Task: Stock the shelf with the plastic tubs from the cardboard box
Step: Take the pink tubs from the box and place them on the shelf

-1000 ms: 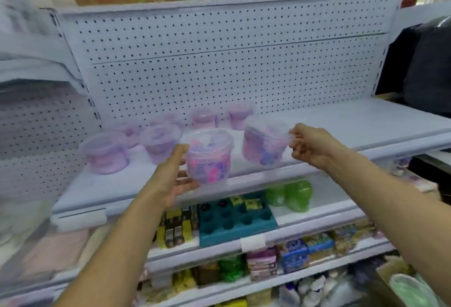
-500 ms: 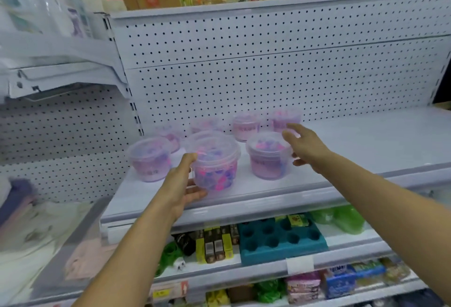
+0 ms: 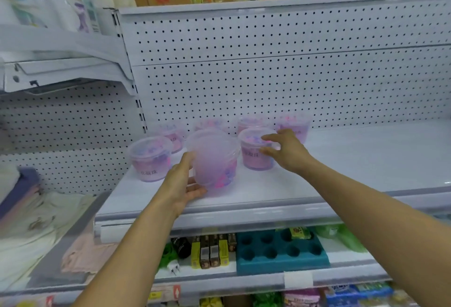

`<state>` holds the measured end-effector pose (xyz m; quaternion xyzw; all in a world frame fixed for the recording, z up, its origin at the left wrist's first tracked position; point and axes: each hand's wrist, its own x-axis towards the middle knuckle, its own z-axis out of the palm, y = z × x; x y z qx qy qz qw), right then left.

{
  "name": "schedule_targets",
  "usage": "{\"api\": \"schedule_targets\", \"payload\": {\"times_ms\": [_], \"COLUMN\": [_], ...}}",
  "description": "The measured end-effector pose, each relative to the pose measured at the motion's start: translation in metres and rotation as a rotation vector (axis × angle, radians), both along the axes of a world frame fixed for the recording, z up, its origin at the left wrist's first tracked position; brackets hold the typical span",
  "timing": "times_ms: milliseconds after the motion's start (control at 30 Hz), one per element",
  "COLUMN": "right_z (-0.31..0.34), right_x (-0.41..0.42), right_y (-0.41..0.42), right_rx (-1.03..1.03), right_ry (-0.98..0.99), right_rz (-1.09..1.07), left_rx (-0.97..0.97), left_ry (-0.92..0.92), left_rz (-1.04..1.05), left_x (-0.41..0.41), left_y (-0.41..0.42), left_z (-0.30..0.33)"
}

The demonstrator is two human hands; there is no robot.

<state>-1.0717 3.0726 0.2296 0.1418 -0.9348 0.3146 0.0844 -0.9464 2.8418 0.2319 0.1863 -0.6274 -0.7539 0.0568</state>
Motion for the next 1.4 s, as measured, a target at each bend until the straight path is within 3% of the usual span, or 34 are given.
{"api": "schedule_targets", "payload": {"times_ms": [100, 167, 200, 267, 333, 433, 567, 733, 900, 1100, 1400], "right_z": [0.004, 0.012, 0.018, 0.034, 0.047, 0.055, 0.051, 0.032, 0.018, 0.010, -0.005], "right_x": [0.000, 0.008, 0.015, 0.024, 0.030, 0.033, 0.030, 0.017, 0.012, 0.012, 0.005], "right_y": [0.007, 0.014, 0.017, 0.027, 0.041, 0.067, 0.107, 0.156, 0.168, 0.166, 0.150], "right_rx": [0.089, -0.058, -0.183, -0.414, -0.481, -0.534, -0.686, -0.833, -0.787, -0.502, -0.155], "right_ry": [0.089, 0.161, 0.107, -0.232, -0.601, -0.812, -0.805, -0.695, -0.628, -0.390, -0.143], "right_rz": [-0.003, 0.057, 0.094, 0.187, 0.295, 0.361, 0.193, -0.090, -0.184, -0.155, -0.029], "left_rx": [0.019, 0.009, 0.001, -0.008, -0.022, -0.044, -0.165, -0.962, -1.310, -1.493, -1.531], "left_ry": [0.024, 0.041, 0.048, 0.053, 0.046, 0.041, 0.082, 0.341, 0.410, 0.357, 0.341], "left_rz": [0.009, -0.007, -0.025, -0.074, -0.140, -0.249, -0.241, 0.039, -0.032, -0.086, -0.136], "left_x": [0.004, 0.004, 0.002, -0.002, -0.010, -0.021, -0.032, -0.056, -0.069, -0.072, -0.077], "left_y": [0.006, 0.013, 0.018, 0.033, 0.051, 0.081, 0.125, 0.145, 0.144, 0.138, 0.122], "left_z": [0.001, 0.004, 0.006, 0.011, 0.015, 0.019, 0.024, 0.012, -0.007, -0.015, -0.018]}}
